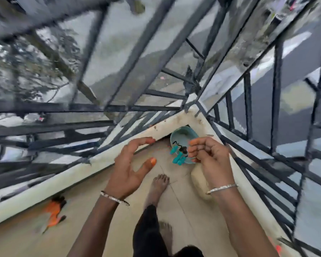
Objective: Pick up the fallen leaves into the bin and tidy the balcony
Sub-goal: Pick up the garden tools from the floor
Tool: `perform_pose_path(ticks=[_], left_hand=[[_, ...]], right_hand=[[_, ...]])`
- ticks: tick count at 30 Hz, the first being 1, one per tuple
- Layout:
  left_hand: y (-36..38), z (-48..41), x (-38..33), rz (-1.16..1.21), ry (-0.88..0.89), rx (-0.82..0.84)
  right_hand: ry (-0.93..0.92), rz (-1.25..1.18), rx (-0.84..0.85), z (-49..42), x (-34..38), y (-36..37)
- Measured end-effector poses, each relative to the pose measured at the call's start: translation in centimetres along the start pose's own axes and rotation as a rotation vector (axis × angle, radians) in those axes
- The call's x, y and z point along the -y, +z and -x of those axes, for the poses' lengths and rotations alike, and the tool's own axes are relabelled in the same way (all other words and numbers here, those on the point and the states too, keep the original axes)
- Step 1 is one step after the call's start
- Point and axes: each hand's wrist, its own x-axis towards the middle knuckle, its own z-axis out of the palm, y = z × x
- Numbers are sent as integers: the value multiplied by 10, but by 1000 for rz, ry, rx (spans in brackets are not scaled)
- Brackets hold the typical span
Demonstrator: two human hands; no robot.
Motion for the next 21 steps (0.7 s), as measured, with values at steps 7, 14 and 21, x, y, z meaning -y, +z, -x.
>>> perform_pose_path(ticks=[7, 14, 21], left_hand=[[-98, 126, -128, 7, -62, -263], [-185, 262, -191, 16, -135, -577], [-249, 385, -192, 150, -272, -1015]], right_hand=[[-124, 120, 243, 125, 137, 31], [-187, 214, 569, 233, 203, 86], [-276, 280, 861, 314, 222, 207]])
